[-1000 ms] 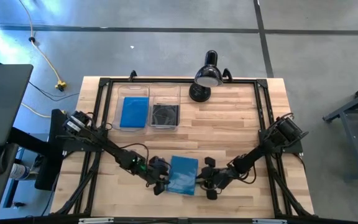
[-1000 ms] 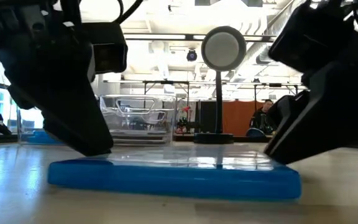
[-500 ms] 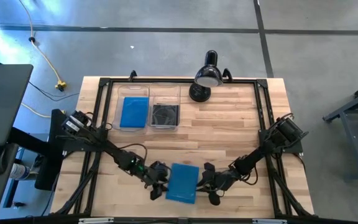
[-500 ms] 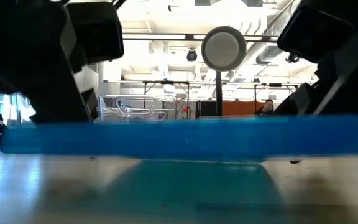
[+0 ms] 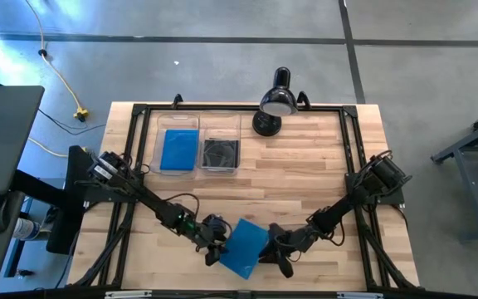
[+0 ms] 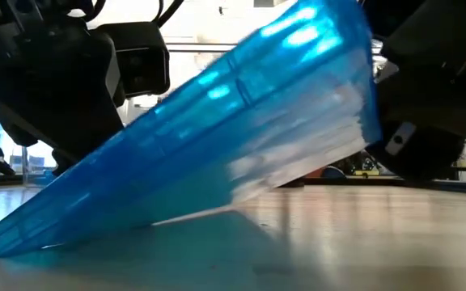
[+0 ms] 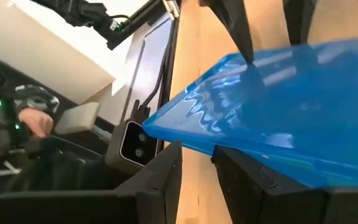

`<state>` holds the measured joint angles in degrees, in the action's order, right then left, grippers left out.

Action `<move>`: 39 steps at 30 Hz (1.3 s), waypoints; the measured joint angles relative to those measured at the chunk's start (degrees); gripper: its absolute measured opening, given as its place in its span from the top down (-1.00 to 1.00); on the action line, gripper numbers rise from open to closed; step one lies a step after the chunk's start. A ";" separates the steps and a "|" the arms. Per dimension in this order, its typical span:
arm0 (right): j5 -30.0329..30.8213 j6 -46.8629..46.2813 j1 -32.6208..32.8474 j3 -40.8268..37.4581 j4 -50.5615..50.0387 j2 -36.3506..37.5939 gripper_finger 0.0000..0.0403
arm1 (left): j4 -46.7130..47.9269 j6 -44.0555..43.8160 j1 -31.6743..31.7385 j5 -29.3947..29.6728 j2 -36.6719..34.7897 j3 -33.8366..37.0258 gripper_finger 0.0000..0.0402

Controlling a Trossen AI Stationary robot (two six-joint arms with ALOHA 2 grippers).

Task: Pick & place jewel cases by type
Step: Put the blue CD case into the left transparent bin

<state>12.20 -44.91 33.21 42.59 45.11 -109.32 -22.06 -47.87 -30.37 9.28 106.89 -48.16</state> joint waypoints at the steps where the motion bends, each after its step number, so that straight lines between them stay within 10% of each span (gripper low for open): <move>1: -0.03 -1.22 0.00 0.00 -0.23 0.00 0.51 | -0.02 -0.03 0.00 0.02 0.01 0.00 -0.04; 23: -1.00 -16.37 -0.13 -0.13 -10.06 -0.09 0.51 | 0.52 -2.48 0.00 0.95 0.20 -0.17 -0.04; 39: 0.64 -20.28 -0.24 -0.18 -9.90 -0.18 0.51 | 9.92 -27.22 0.20 1.84 0.12 -0.35 -0.04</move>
<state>12.84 -65.19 32.97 42.41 35.20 -109.50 -12.14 -75.09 -30.17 11.12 107.01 -48.51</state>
